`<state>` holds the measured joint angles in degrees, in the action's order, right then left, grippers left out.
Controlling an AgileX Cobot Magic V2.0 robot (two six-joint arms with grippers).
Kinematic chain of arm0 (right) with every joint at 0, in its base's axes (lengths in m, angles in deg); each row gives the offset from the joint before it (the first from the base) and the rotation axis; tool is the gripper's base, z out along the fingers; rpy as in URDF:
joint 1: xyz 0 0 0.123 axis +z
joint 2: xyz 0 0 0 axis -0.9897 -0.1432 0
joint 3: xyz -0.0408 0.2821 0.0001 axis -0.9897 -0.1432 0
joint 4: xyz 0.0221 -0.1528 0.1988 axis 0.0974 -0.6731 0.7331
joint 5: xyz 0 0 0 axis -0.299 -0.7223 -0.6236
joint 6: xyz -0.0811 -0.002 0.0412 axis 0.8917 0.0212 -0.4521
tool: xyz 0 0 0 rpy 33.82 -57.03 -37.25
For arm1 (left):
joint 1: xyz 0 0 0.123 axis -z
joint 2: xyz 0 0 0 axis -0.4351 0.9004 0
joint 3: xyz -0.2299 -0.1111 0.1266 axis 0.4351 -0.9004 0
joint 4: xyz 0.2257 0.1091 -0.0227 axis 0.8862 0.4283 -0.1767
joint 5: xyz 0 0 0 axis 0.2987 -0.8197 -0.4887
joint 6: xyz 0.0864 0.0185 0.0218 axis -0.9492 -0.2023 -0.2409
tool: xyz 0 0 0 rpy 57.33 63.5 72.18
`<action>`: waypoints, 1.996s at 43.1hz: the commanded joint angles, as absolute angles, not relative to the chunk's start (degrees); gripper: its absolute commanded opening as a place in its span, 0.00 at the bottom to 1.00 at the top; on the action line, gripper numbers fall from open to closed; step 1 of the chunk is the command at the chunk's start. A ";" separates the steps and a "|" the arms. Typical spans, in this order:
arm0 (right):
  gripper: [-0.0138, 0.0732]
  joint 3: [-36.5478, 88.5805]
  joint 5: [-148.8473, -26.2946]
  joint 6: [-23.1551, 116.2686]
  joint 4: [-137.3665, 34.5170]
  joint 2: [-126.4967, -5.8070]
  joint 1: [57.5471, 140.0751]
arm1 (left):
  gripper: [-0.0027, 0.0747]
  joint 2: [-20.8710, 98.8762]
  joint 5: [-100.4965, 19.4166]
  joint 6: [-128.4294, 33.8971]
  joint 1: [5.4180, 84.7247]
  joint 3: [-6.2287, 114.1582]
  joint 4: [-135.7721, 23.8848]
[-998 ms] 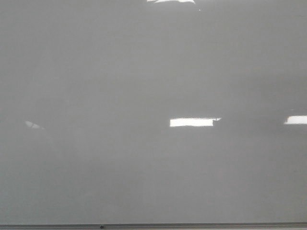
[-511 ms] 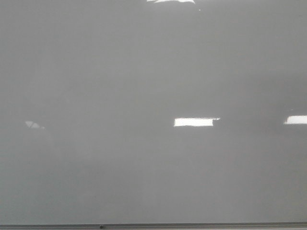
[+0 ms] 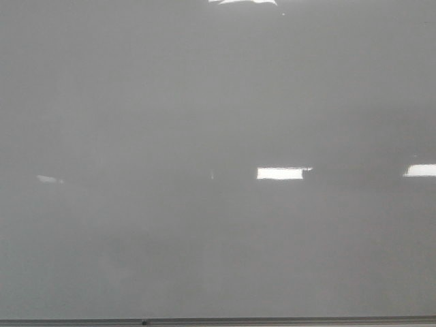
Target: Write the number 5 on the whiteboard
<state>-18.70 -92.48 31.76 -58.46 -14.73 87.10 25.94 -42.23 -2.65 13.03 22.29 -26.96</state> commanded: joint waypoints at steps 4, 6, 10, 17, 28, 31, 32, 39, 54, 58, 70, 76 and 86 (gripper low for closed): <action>0.82 -16.83 -87.63 32.04 -58.96 -15.88 86.89 | 0.83 34.24 -34.39 -2.41 8.88 28.70 -21.79; 0.82 -16.83 -87.63 32.04 -58.96 -15.88 86.89 | 0.83 36.47 -32.23 -2.41 8.39 29.58 -20.06; 0.82 -16.83 -87.63 32.04 -58.96 -15.88 86.89 | 0.83 40.62 -30.25 -2.41 7.09 31.31 -19.26; 0.82 -16.83 -87.63 32.04 -58.96 -15.88 86.89 | 0.83 48.57 -28.72 -2.41 4.25 34.62 -19.26; 0.82 -16.83 -87.63 32.04 -58.96 -15.88 86.89 | 0.83 59.45 -24.31 -2.41 4.12 37.03 -19.26; 0.82 -16.83 -87.63 32.04 -58.96 -15.88 86.89 | 0.83 60.87 -23.38 -2.41 4.90 37.26 -19.26; 0.82 -16.83 -87.63 32.04 -58.96 -15.88 86.89 | 0.83 61.22 -22.85 -2.41 5.22 37.26 -19.26; 0.82 -16.83 -87.63 32.04 -58.96 -15.88 86.89 | 0.83 63.29 -18.89 -2.41 6.44 37.26 -19.26; 0.82 -16.83 -87.63 32.04 -58.96 -15.88 86.89 | 0.80 65.73 -14.32 -2.41 6.44 38.42 -19.26; 0.82 -16.83 -87.63 32.04 -58.96 -15.88 86.89 | 0.70 66.23 -14.32 -2.41 6.44 38.42 -19.26; 0.82 -16.83 -87.63 32.04 -58.96 -15.88 86.89 | 0.29 66.47 -15.63 -2.41 6.44 38.42 -19.26; 0.82 -16.83 -87.63 32.04 -58.96 -15.88 86.89 | 0.07 66.09 -18.33 -2.41 6.44 38.42 -19.26; 0.82 -16.83 -87.63 32.04 -58.96 -15.88 86.89 | 0.01 60.95 -38.82 -2.41 9.07 42.48 -19.47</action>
<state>-18.70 -92.39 31.76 -58.46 -14.73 87.10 65.46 -32.84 -2.65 7.28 38.66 -18.93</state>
